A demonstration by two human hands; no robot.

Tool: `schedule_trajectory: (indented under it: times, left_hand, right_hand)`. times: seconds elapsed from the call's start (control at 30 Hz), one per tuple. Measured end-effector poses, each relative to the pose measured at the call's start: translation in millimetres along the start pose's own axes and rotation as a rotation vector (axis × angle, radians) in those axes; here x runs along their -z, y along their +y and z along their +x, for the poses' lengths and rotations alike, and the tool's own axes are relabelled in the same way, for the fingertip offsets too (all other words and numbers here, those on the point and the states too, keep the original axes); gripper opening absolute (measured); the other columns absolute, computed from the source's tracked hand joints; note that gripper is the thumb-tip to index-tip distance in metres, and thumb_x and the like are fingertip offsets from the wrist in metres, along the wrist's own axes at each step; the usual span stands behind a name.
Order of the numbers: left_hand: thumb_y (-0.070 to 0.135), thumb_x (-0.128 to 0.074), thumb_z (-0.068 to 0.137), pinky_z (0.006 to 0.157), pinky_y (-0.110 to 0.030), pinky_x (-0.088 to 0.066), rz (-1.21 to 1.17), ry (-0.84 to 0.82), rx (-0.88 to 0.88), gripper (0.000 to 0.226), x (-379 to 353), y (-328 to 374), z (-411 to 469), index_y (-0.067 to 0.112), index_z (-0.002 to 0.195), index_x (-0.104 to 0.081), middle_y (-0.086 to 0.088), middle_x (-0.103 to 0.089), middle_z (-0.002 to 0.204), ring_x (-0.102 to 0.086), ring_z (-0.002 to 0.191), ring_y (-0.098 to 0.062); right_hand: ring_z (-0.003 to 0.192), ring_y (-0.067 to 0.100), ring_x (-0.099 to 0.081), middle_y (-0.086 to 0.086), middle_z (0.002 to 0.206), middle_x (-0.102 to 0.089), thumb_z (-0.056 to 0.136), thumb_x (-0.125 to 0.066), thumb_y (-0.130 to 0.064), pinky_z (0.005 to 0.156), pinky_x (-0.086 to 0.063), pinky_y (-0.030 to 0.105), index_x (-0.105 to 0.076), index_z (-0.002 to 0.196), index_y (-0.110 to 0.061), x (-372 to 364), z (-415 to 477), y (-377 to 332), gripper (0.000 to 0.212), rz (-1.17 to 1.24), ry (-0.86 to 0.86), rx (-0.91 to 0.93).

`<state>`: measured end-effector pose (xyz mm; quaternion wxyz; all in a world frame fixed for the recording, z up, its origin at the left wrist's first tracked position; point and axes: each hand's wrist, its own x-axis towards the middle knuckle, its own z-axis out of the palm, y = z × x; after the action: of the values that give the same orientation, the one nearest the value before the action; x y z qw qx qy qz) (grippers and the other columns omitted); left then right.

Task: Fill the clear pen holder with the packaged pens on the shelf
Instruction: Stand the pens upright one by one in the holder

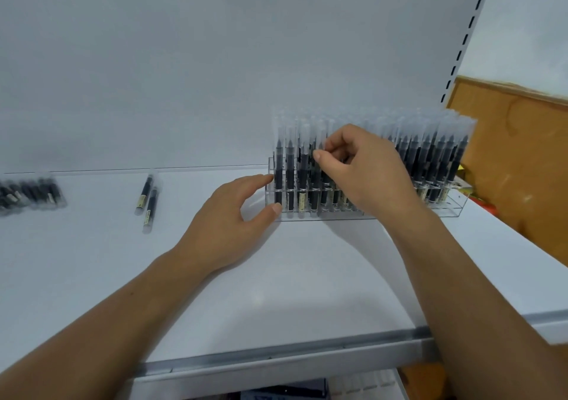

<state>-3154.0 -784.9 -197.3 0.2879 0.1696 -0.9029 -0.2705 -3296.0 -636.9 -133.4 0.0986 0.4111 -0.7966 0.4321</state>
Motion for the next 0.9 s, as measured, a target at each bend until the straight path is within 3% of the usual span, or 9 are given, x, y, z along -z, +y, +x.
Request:
schedule_trajectory:
  times: [0.17, 0.33, 0.5, 0.63, 0.77, 0.9]
  left_hand:
    - [0.060, -0.048, 0.086, 0.112, -0.037, -0.033, 0.024, -0.084, -0.029, 0.062, 6, 1, -3, 0.036, 0.143, -0.042, 0.018, -0.046, 0.144, -0.039, 0.134, -0.004]
    - [0.045, -0.055, 0.093, 0.114, -0.034, -0.029, 0.006, 0.014, 0.111, 0.042, 24, -1, -6, 0.032, 0.133, -0.052, 0.015, -0.047, 0.142, -0.038, 0.134, -0.007]
    - [0.042, -0.055, 0.093, 0.102, -0.021, -0.031, 0.027, 0.037, 0.268, 0.035, 71, -25, -15, 0.032, 0.127, -0.057, 0.017, -0.050, 0.137, -0.042, 0.130, -0.004]
    - [0.041, -0.054, 0.094, 0.103, -0.031, -0.037, 0.161, 0.115, 0.395, 0.032, 112, -65, -39, 0.025, 0.121, -0.062, 0.008, -0.057, 0.132, -0.049, 0.125, -0.013]
    - [0.046, -0.052, 0.093, 0.104, -0.028, -0.032, 0.242, 0.161, 0.521, 0.041, 135, -102, -49, 0.028, 0.129, -0.057, 0.009, -0.053, 0.138, -0.046, 0.128, -0.011]
    - [0.045, -0.053, 0.092, 0.094, -0.029, -0.041, 0.298, 0.136, 0.547, 0.040, 135, -113, -29, 0.026, 0.128, -0.058, 0.008, -0.060, 0.126, -0.055, 0.113, -0.012]
  right_hand:
    - [0.073, 0.000, -0.058, -0.017, 0.077, -0.063, 0.090, -0.063, -0.046, 0.073, -0.051, 0.029, -0.064, 0.090, -0.032, 7, -13, -3, 0.014, -0.129, -0.109, -0.076]
    - [0.070, 0.002, -0.061, -0.015, 0.077, -0.066, 0.091, -0.060, -0.047, 0.066, -0.049, 0.026, -0.067, 0.084, -0.031, 11, -31, -33, 0.019, -0.165, -0.231, -0.039]
    - [0.078, 0.000, -0.061, -0.021, 0.092, -0.068, 0.094, -0.057, -0.037, 0.080, -0.048, 0.024, -0.069, 0.097, -0.034, -38, -34, -83, 0.013, -0.145, -0.488, 0.119]
    - [0.104, 0.008, -0.059, -0.017, 0.118, -0.063, 0.097, -0.051, -0.040, 0.094, -0.046, 0.031, -0.065, 0.114, -0.036, -101, -23, -113, 0.023, -0.158, -0.634, 0.196]
    - [0.102, 0.018, -0.060, -0.007, 0.113, -0.062, 0.096, -0.049, -0.046, 0.082, -0.046, 0.032, -0.066, 0.110, -0.030, -155, -10, -130, 0.026, -0.236, -0.624, 0.218]
    - [0.088, 0.020, -0.056, -0.003, 0.102, -0.060, 0.092, -0.054, -0.046, 0.071, -0.043, 0.030, -0.061, 0.105, -0.021, -182, 3, -130, 0.029, -0.313, -0.585, 0.157]
